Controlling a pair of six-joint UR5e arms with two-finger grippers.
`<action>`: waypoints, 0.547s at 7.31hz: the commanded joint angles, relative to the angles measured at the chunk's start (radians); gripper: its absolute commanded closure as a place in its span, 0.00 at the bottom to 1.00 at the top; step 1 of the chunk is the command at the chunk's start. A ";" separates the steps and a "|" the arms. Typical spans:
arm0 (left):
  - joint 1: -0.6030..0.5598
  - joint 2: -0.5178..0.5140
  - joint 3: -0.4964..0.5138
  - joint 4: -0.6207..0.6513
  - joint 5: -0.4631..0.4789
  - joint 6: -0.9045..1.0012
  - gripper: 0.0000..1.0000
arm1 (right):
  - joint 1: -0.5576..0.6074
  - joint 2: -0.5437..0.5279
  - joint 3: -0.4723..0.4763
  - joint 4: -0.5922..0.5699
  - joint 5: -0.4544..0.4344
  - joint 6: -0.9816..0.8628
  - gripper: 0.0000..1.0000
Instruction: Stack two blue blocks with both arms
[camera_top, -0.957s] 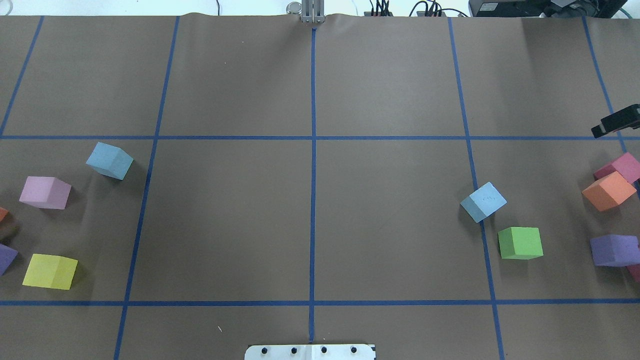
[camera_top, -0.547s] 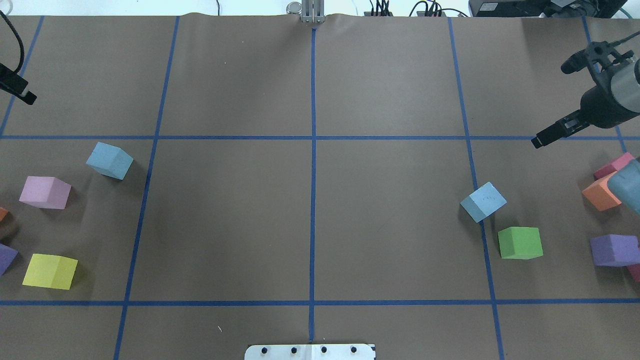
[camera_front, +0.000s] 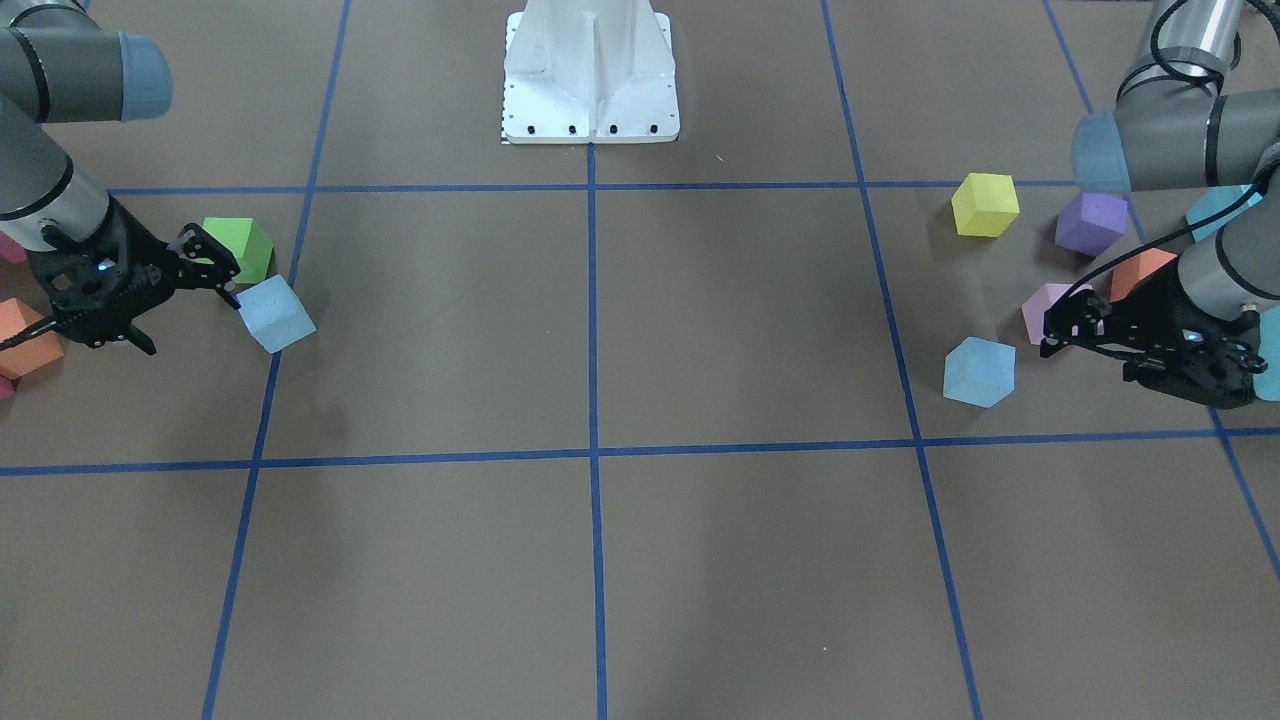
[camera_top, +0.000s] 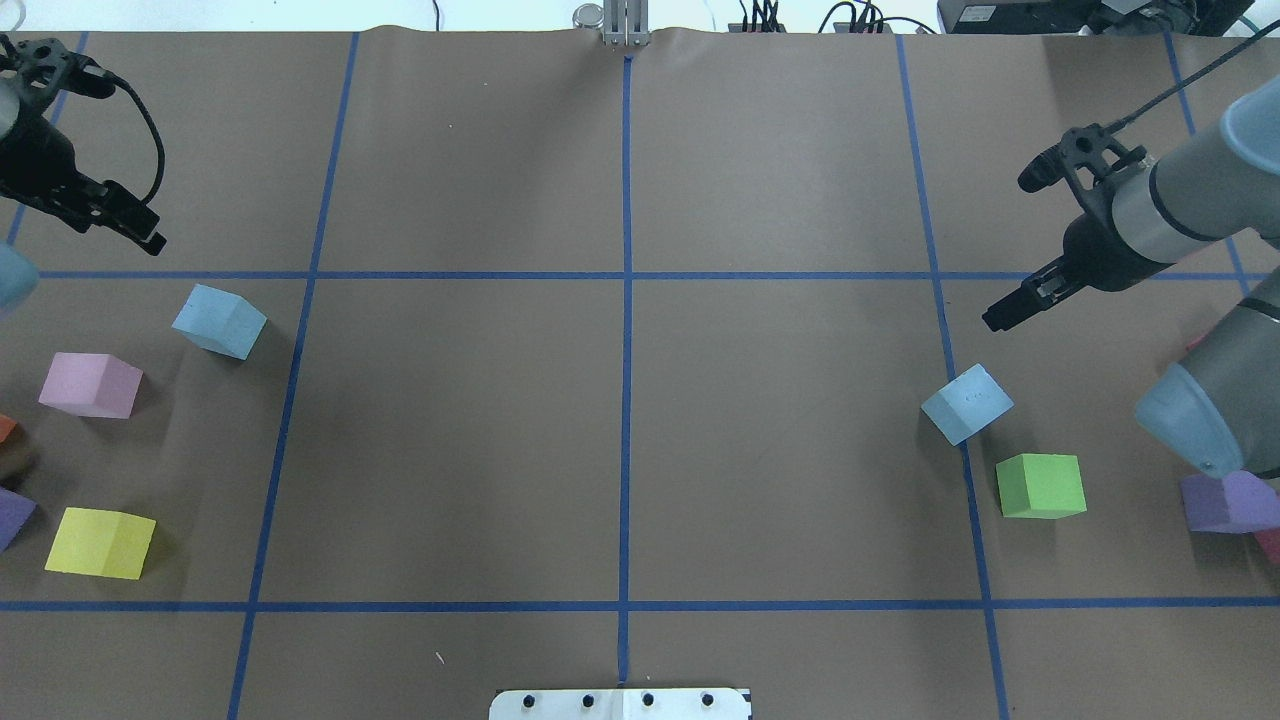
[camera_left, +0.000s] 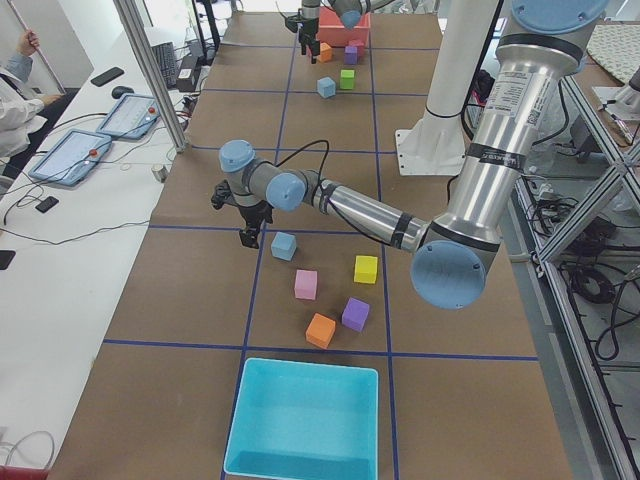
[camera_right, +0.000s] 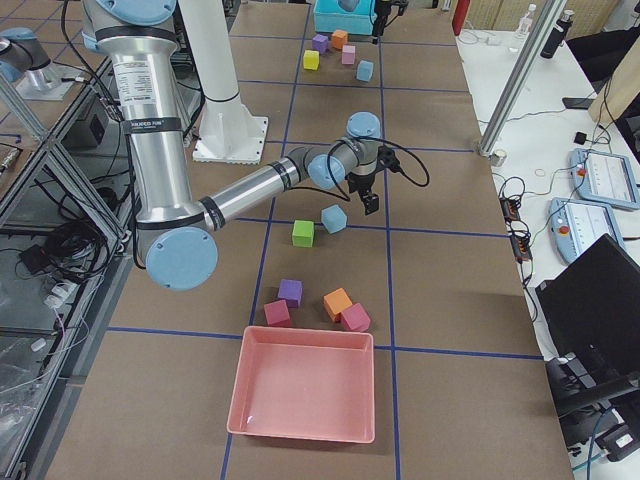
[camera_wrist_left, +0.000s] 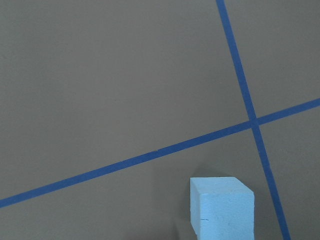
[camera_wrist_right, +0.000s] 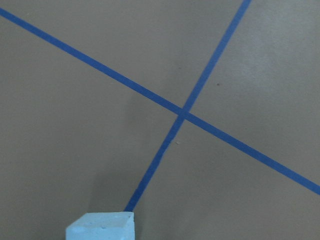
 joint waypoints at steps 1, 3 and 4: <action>0.053 0.006 0.000 -0.063 0.019 -0.072 0.00 | -0.086 0.005 0.007 0.000 -0.051 0.043 0.00; 0.087 0.007 0.002 -0.076 0.036 -0.118 0.01 | -0.127 -0.001 0.008 0.001 -0.074 0.086 0.00; 0.104 0.007 0.002 -0.079 0.038 -0.135 0.01 | -0.133 -0.006 0.013 0.001 -0.074 0.100 0.00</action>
